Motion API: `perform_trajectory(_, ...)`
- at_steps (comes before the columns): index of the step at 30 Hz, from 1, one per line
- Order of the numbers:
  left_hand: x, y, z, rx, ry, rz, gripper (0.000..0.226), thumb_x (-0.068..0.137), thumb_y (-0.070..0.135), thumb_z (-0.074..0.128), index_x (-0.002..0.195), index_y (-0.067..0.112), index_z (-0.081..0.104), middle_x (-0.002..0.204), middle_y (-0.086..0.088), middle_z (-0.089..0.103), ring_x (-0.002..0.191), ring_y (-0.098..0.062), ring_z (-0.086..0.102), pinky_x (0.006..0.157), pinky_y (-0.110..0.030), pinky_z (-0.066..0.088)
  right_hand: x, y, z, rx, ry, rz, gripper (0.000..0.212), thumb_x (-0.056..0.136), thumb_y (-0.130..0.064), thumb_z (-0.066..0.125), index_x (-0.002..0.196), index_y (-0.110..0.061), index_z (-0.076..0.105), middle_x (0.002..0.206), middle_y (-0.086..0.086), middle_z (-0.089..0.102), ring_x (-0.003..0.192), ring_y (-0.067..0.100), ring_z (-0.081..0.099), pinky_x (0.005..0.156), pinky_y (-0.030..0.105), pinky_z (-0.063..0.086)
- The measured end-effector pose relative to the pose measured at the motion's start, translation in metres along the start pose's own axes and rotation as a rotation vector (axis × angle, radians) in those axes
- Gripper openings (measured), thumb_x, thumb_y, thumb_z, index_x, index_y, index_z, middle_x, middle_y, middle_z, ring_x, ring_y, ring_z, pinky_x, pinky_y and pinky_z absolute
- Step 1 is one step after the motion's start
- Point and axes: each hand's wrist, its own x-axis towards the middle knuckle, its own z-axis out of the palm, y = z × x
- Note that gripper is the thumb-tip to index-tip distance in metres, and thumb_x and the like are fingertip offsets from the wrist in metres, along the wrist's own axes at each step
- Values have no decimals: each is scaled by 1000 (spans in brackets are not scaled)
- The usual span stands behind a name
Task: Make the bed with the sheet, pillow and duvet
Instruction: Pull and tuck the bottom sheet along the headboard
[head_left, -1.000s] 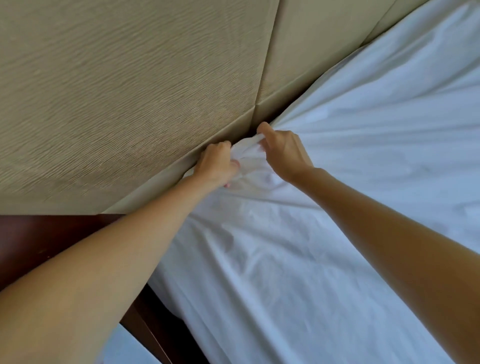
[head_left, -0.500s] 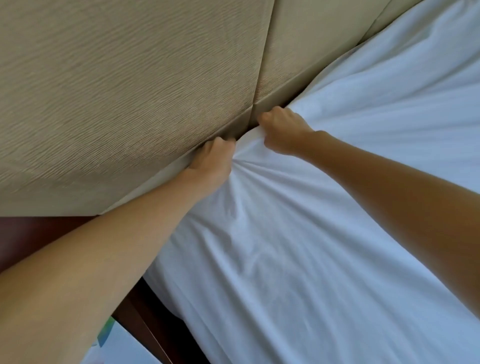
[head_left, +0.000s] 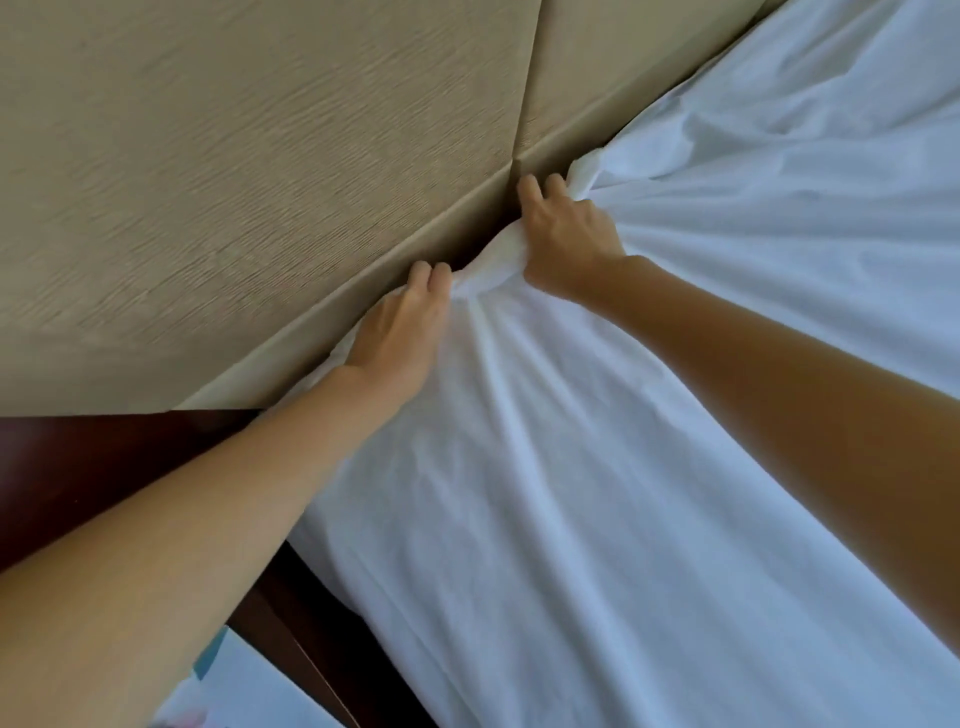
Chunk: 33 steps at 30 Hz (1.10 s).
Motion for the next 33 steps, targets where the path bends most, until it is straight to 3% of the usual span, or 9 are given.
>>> perform_trajectory(2, -11, -8, 4, 23, -174, -81, 42, 91, 1, 53, 130, 4, 38, 125, -15, 47, 101, -37, 60, 70, -36, 42, -8, -7, -1, -87, -56, -59, 48, 88, -8, 53, 133, -8, 37, 127, 17, 39, 102, 37, 54, 69, 36, 35)
perform_trajectory(7, -3, -16, 2, 167, -290, -39, 28, 89, 0, 56, 115, 1, 48, 117, -17, 59, 107, -35, 61, 77, -38, 50, -13, -22, 10, -113, 46, -132, 24, 93, -1, 40, 114, -3, 52, 118, 17, 51, 99, 35, 55, 68, 33, 33)
perform_trajectory(9, 1, -16, -2, 259, -177, 96, 34, 66, 1, 79, 94, 3, 59, 90, -14, 68, 80, -29, 71, 58, -30, 53, -7, -22, 8, -64, 110, -67, 26, 92, 0, 35, 111, -1, 53, 115, 17, 55, 101, 37, 55, 69, 33, 31)
perform_trajectory(12, 5, -21, -9, 413, -60, 202, 47, 16, 6, 86, 53, 17, 58, 43, 1, 55, 29, -13, 55, 24, -18, 30, 2, -17, 6, 26, 189, 21, 28, 91, -1, 31, 110, -2, 53, 114, 18, 56, 102, 36, 53, 72, 35, 30)
perform_trajectory(19, -3, -19, -1, 454, -36, 200, 34, 22, 12, 68, 53, 22, 59, 46, 8, 53, 26, -2, 47, 25, -13, 24, 4, -19, 16, 225, 250, 102, 19, 84, 1, 31, 91, -9, 46, 106, 17, 57, 85, 32, 46, 68, 32, 26)
perform_trajectory(22, -9, -20, 2, 464, -63, 146, 44, 27, 8, 57, 69, 22, 52, 55, 9, 55, 27, -1, 46, 28, -15, 19, 14, -11, 26, 366, 234, 78, 17, 85, 2, 37, 95, -3, 50, 112, 17, 52, 96, 32, 49, 68, 30, 29)
perform_trajectory(25, -26, -17, 9, 370, 8, 70, 74, 28, 10, 78, 92, 12, 41, 84, 3, 64, 37, -5, 51, 32, -18, 22, 10, -1, 32, 517, 154, 58, 31, 84, 3, 44, 115, 4, 45, 125, 18, 42, 115, 32, 44, 86, 34, 38)
perform_trajectory(28, -57, -11, 18, 178, 127, 48, 74, 55, -6, 69, 124, -2, 43, 126, -17, 58, 64, -23, 64, 42, -22, 45, -10, 1, 30, 531, 187, 6, 52, 81, -2, 48, 131, -3, 36, 141, 15, 30, 110, 33, 50, 78, 37, 42)
perform_trajectory(33, -91, -10, 39, 62, 123, 53, 65, 71, 3, 62, 131, -10, 43, 138, -22, 48, 113, -34, 61, 80, -38, 54, -68, -6, 42, 286, 182, -81, 57, 76, -10, 51, 131, -4, 43, 149, 25, 24, 96, 39, 58, 68, 37, 44)
